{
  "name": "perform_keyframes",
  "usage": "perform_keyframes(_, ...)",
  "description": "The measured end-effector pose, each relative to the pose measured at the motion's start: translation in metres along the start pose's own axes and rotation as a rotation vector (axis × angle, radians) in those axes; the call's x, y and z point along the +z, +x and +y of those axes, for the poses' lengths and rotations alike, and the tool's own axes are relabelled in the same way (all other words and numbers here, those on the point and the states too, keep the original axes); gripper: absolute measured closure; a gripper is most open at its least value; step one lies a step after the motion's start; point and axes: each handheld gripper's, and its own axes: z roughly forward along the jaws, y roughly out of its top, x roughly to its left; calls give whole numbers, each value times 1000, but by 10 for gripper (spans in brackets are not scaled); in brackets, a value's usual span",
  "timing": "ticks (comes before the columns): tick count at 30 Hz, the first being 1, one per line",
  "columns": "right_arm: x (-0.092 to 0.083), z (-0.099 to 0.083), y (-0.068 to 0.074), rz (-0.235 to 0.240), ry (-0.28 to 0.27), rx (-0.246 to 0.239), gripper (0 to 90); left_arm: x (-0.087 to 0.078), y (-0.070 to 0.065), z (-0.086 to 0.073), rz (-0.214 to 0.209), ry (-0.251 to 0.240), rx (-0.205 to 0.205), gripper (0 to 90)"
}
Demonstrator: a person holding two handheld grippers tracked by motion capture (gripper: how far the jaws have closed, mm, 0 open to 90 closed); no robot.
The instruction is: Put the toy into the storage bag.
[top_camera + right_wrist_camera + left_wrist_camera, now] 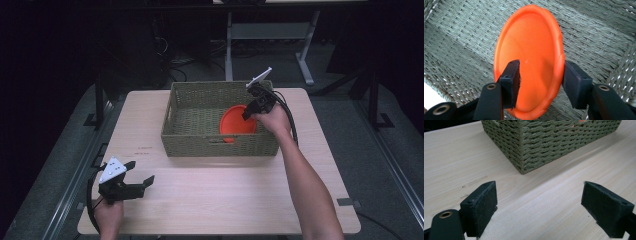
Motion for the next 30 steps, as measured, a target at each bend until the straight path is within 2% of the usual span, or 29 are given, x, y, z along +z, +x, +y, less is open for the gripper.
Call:
perform_keyframes(7,0,-2,-3,14,-7,21,489,0,0,0,-1,-4,-4,128)
perform_keyframes(9,-1,-4,-6,2,-14,28,464,0,0,0,0,-3,-2,128)
perform_keyframes(11,-2,-7,-10,9,-18,39,470,0,0,0,0,-3,-2,128)
perform_keyframes(15,-6,-13,-16,29,-35,55,448,0,0,0,-1,0,-1,128)
perform_keyframes(17,-10,-18,-18,66,-44,63,424,0,0,0,-1,1,2,128)
perform_keyframes(20,-12,-20,-17,77,-42,57,423,0,1,0,2,-4,-4,128)
perform_keyframes(25,-20,-27,-16,130,-88,60,398,-1,3,-1,1,-8,-12,128)
perform_keyframes(30,-24,-30,-17,137,-99,62,381,0,1,-1,-2,-2,-9,128)
